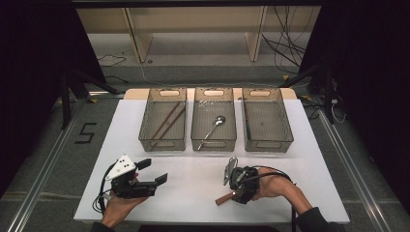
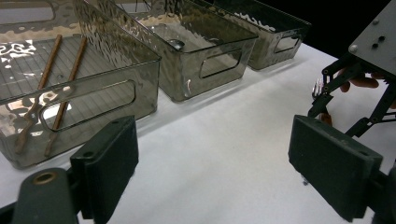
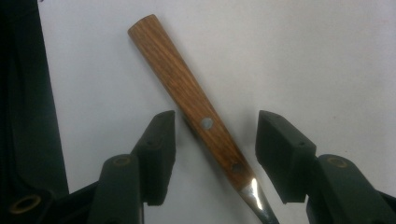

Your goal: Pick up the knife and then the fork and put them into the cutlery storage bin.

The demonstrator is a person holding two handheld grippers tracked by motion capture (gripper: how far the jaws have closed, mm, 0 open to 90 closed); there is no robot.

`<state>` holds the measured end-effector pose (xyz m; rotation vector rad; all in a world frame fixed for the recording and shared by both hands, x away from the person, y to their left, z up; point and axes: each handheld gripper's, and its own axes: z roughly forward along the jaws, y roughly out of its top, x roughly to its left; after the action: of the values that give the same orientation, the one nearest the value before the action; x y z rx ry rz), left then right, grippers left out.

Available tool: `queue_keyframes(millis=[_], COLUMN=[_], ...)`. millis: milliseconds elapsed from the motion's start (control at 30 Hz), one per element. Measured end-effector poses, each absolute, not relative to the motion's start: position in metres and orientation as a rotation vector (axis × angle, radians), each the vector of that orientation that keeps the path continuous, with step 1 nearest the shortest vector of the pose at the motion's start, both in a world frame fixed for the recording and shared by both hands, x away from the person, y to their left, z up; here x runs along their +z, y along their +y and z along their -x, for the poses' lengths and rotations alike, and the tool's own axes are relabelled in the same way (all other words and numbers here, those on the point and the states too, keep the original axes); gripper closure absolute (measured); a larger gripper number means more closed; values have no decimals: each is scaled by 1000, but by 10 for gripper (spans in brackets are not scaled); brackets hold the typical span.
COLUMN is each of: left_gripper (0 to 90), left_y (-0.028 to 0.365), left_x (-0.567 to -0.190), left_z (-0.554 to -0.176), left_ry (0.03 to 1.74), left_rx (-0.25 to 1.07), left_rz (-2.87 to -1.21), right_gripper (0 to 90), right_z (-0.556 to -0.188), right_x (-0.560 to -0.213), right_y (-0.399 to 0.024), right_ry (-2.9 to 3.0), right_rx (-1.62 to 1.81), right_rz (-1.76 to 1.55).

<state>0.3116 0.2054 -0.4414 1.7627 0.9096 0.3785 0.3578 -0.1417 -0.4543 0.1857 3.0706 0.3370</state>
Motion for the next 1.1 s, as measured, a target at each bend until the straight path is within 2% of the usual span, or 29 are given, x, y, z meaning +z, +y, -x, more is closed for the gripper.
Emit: queue_keyframes(millis=[567,1100], left_gripper=[157,157], left_y=[205,204], left_x=[-441,-442], left_z=[-312,-312], left_ry=[907,910], left_rx=[379,373], left_rz=[-1763,-1768], right_gripper=[595,736], right_z=[-360,-353], right_x=[-457,-455], right_y=[-136,-128], right_ry=[3102,3107], right_rx=[252,185], right_rz=[-184,-24])
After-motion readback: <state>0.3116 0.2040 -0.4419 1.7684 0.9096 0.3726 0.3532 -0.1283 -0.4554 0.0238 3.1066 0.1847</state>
